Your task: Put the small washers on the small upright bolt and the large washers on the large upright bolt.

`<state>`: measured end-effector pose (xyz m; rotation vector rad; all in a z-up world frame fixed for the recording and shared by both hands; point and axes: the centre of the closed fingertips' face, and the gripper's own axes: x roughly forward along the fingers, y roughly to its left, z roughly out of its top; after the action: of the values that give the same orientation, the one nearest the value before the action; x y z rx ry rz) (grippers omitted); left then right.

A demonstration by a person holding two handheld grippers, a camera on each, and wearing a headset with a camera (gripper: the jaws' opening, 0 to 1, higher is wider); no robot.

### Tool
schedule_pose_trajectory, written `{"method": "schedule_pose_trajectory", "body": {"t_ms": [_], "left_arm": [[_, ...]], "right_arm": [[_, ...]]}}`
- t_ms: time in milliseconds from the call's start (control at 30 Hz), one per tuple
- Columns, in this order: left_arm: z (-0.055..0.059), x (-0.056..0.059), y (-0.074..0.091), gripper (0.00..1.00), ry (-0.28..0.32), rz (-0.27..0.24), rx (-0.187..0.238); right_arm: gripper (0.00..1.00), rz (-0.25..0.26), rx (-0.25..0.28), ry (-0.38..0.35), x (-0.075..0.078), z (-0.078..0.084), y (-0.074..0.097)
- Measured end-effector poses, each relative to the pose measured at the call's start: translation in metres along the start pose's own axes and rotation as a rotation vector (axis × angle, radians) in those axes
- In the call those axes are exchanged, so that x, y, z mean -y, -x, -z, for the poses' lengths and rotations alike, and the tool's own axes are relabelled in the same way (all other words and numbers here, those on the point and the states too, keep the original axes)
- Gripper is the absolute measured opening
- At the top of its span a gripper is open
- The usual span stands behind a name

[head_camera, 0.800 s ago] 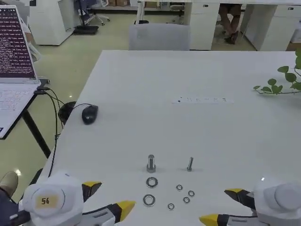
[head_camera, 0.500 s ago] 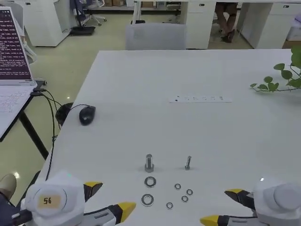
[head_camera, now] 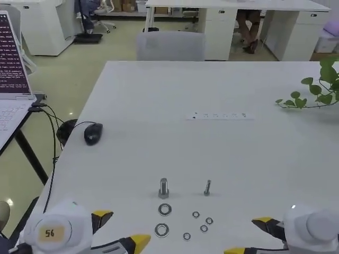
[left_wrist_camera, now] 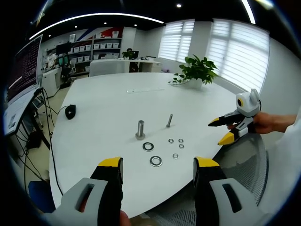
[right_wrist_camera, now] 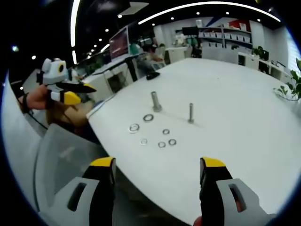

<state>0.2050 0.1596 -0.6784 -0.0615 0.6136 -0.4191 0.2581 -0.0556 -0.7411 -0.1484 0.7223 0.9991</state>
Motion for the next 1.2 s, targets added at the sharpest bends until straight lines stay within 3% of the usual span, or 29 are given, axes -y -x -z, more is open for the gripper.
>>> {"method": "schedule_pose_trajectory", "body": {"t_ms": [367,667,1200], "left_arm": [[-0.0068,-0.0018,-0.0024,0.60,-0.012,0.008,0.013],[-0.0008,-0.0022,-0.0012,0.60,-0.015,0.012,-0.002],[-0.0021,-0.0078,-0.0011,0.60,-0.014,0.007,0.002]], "right_arm": [[0.74,0.006,0.007,0.003,0.0002,-0.0045,0.0002],[0.74,0.012,0.005,-0.007,0.0011,-0.0005,0.0006],[0.74,0.012,0.005,0.002,0.0038,-0.0042,-0.0028]]}}
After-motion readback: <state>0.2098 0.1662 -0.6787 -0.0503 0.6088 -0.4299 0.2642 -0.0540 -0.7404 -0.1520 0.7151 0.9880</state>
